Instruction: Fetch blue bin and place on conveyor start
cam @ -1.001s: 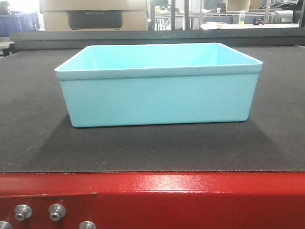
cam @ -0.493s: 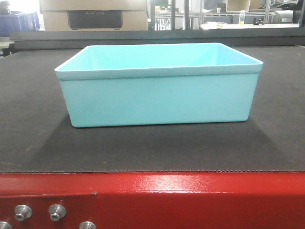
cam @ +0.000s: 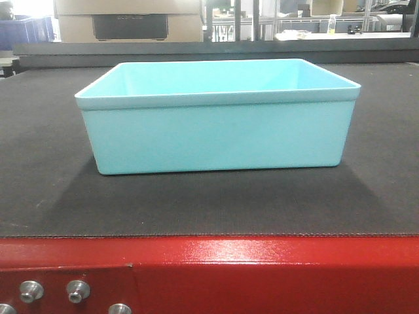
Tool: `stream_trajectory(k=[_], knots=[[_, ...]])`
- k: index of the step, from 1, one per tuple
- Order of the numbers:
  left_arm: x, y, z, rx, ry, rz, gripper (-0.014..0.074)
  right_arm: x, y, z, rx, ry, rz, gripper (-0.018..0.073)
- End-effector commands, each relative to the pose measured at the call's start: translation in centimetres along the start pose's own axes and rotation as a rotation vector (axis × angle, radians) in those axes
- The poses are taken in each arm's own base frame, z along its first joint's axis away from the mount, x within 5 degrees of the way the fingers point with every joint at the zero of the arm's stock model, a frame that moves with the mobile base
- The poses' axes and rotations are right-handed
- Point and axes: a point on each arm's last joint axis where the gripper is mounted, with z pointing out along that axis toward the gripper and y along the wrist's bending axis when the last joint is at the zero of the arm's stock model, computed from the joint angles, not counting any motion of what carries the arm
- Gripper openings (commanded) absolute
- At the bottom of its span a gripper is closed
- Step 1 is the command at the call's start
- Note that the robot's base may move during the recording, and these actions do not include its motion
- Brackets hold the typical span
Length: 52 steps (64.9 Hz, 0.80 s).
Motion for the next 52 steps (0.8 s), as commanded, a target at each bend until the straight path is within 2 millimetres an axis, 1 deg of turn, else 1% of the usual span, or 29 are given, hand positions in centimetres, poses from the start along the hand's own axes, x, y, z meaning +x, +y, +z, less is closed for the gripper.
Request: stream_trajectory(k=[1, 11, 15, 18, 22, 52], knots=[[-0.3, 0.0, -0.1, -0.007, -0.033, 0.004, -0.0111, 2.4, -0.1, -0.4, 0.018, -0.036, 0.023, -0.0153], [-0.3, 0.0, -0.1, -0.007, -0.033, 0.004, -0.0111, 7.0, 0.0, -0.7, 0.022, -0.059, 0.025, -0.0153], [-0.3, 0.0, -0.1, -0.007, -0.033, 0.004, -0.0111, 8.0, 0.0, -0.8, 0.024, -0.069, 0.025, -0.0153], [-0.3, 0.0, -0.1, -0.007, -0.033, 0.004, -0.0111, 7.9, -0.1, -0.8, 0.024, -0.078, 0.025, -0.0153], [-0.3, 0.0, -0.1, -0.007, -0.033, 0.004, -0.0111, 8.3, 0.0, -0.8, 0.021, -0.031, 0.026, -0.0153], [-0.3, 0.0, -0.1, -0.007, -0.033, 0.004, -0.0111, 8.4, 0.0, -0.8, 0.021, -0.028, 0.026, -0.0153]])
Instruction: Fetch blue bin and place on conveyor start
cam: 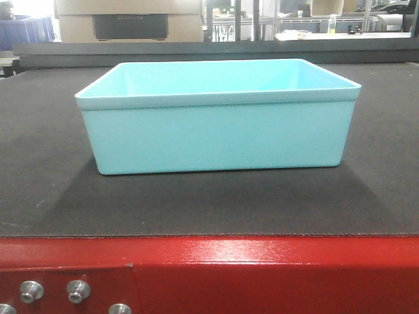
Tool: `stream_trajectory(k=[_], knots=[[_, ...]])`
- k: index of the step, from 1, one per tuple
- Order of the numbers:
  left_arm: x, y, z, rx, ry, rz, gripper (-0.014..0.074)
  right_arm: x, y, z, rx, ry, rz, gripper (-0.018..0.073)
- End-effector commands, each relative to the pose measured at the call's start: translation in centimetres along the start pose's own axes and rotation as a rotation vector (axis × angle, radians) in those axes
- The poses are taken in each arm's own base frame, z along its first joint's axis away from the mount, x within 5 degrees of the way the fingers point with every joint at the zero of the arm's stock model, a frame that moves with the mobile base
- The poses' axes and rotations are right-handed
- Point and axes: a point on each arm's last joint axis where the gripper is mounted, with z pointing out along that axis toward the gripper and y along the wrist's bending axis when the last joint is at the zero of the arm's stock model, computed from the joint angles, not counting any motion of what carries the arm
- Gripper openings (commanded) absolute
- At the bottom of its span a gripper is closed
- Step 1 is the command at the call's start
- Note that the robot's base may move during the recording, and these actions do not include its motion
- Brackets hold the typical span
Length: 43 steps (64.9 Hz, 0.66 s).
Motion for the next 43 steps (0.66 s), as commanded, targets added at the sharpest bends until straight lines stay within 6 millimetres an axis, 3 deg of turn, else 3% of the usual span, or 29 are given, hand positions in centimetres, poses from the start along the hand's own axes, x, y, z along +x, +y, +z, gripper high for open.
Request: stream_trajectory(k=[1, 43], knots=[[-0.26, 0.04, -0.06, -0.006, -0.028, 0.004, -0.0111, -0.17, -0.02, -0.05, 0.004, -0.021, -0.001, -0.0153], [-0.26, 0.04, -0.06, -0.006, -0.028, 0.004, -0.0111, -0.17, -0.02, -0.05, 0.004, -0.021, -0.001, -0.0153]])
